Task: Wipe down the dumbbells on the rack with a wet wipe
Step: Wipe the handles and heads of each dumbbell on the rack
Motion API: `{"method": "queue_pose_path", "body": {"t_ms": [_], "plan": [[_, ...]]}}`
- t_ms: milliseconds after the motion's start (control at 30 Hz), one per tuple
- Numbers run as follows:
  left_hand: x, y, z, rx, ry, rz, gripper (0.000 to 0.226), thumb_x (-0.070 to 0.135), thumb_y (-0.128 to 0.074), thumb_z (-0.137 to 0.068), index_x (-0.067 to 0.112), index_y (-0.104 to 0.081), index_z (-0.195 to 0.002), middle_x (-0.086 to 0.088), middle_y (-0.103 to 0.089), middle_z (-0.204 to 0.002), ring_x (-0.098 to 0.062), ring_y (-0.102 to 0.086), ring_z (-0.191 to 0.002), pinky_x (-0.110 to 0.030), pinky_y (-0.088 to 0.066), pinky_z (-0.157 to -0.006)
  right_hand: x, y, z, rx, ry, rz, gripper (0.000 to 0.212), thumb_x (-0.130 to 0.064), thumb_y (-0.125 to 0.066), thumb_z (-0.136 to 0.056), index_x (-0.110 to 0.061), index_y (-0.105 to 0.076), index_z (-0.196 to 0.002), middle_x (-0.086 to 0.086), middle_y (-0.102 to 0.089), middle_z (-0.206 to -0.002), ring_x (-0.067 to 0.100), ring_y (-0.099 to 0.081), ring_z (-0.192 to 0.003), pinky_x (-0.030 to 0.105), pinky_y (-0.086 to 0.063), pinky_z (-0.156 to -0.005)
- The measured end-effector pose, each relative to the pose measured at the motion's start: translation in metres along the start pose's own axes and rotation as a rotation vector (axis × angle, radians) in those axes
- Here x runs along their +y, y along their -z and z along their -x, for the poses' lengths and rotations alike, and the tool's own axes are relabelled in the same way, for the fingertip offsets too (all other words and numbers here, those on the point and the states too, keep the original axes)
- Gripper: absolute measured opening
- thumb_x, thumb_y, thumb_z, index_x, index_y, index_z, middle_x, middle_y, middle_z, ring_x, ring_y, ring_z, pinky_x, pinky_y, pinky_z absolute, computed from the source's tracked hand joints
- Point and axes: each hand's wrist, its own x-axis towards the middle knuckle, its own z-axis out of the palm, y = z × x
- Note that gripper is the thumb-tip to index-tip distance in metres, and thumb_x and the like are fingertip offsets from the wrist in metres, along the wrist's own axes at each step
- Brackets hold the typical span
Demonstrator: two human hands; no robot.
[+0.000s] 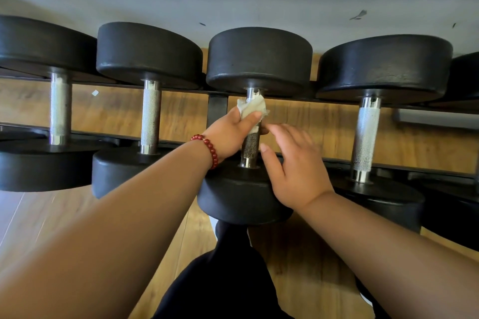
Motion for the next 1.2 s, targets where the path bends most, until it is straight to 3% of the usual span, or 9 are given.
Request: {"method": "queue_pose_path", "body": {"t_ms": [100, 167, 267, 367, 467, 667, 733, 900, 1200], "plan": [[0.000, 0.001, 0.000, -0.057, 0.020, 0.067, 0.044, 0.047, -0.045, -0.099, 0.018, -0.044, -0.132, 0.003, -0.059, -0.089, -0.008, -0.056, -0.072, -0.025, -0.044, -0.062, 0.000, -0.001, 0.000, 0.008, 0.009, -0.007, 0.058, -0.049, -0.026, -0.096, -0.015, -0.051, -0.135, 0.001, -0.055, -0.132, 0.017, -0.045, -0.126, 0.033, -0.035, -0.104], [-0.001, 0.001, -0.001, -0.122, 0.070, 0.409, 0.048, 0.037, -0.061, -0.084, 0.019, -0.047, -0.126, -0.004, -0.061, -0.101, -0.016, -0.062, -0.087, -0.037, -0.054, -0.081, 0.000, -0.001, 0.000, 0.014, 0.016, -0.011, 0.058, -0.049, -0.026, -0.096, -0.015, -0.051, -0.135, 0.001, -0.056, -0.130, 0.016, -0.045, -0.124, 0.029, -0.033, -0.103], [-0.002, -0.001, -0.003, -0.122, 0.062, 0.807, 0.044, 0.031, -0.061, -0.073, 0.016, -0.055, -0.113, -0.009, -0.059, -0.113, -0.022, -0.057, -0.104, -0.038, -0.046, -0.098, 0.000, -0.002, 0.000, 0.032, 0.021, -0.018, 0.058, -0.047, -0.028, -0.096, -0.013, -0.052, -0.135, 0.002, -0.056, -0.131, 0.017, -0.045, -0.125, 0.027, -0.030, -0.103], [0.005, -0.006, -0.006, 0.025, 0.084, 0.468, 0.058, 0.065, -0.052, -0.082, 0.020, -0.054, -0.119, -0.007, -0.064, -0.113, -0.020, -0.062, -0.103, -0.039, -0.048, -0.095, 0.001, -0.003, 0.000, 0.038, 0.018, -0.026, 0.058, -0.048, -0.028, -0.096, -0.011, -0.054, -0.133, 0.003, -0.057, -0.129, 0.018, -0.046, -0.124, 0.031, -0.034, -0.103], [0.008, -0.010, -0.008, 0.120, 0.023, 0.145, 0.043, 0.058, -0.036, -0.098, 0.020, -0.047, -0.116, -0.002, -0.060, -0.098, -0.011, -0.058, -0.083, -0.026, -0.042, -0.068, 0.000, -0.003, 0.000, 0.025, 0.010, -0.022, 0.059, -0.049, -0.026, -0.096, -0.012, -0.053, -0.133, 0.002, -0.057, -0.130, 0.018, -0.046, -0.125, 0.035, -0.038, -0.105], [0.005, -0.002, -0.015, 0.014, 0.043, 0.142, 0.047, 0.059, -0.041, -0.096, 0.019, -0.055, -0.115, -0.003, -0.062, -0.094, -0.015, -0.059, -0.079, -0.029, -0.046, -0.070, 0.001, -0.003, 0.000, 0.040, 0.023, -0.052, 0.057, -0.047, -0.028, -0.095, -0.016, -0.052, -0.135, -0.001, -0.056, -0.131, 0.014, -0.044, -0.125, 0.030, -0.034, -0.104], [0.009, 0.004, -0.022, -0.024, 0.051, 0.248, 0.049, 0.065, -0.053, -0.086, 0.022, -0.060, -0.108, -0.005, -0.067, -0.101, -0.020, -0.066, -0.090, -0.039, -0.053, -0.086, 0.002, -0.004, 0.000, 0.056, 0.028, -0.066, 0.056, -0.045, -0.030, -0.095, -0.015, -0.053, -0.135, 0.000, -0.057, -0.129, 0.014, -0.044, -0.123, 0.028, -0.031, -0.102], [0.016, -0.002, -0.031, -0.012, 0.055, 0.570, 0.033, 0.034, -0.058, -0.096, 0.007, -0.060, -0.115, -0.003, -0.070, -0.101, -0.016, -0.069, -0.099, -0.034, -0.052, -0.096, 0.003, -0.005, 0.000, 0.072, 0.032, -0.082, 0.055, -0.044, -0.032, -0.094, -0.012, -0.055, -0.133, 0.002, -0.058, -0.126, 0.017, -0.046, -0.120, 0.029, -0.033, -0.099], [-0.005, 0.008, -0.018, -0.219, 0.132, 0.239, 0.050, 0.049, -0.061, -0.089, 0.012, -0.058, -0.122, -0.006, -0.066, -0.112, -0.018, -0.064, -0.095, -0.035, -0.054, -0.084, 0.004, -0.005, 0.000, 0.058, 0.047, -0.105, 0.053, -0.043, -0.031, -0.095, -0.013, -0.057, -0.130, 0.003, -0.060, -0.122, 0.019, -0.049, -0.118, 0.037, -0.040, -0.099]]}}
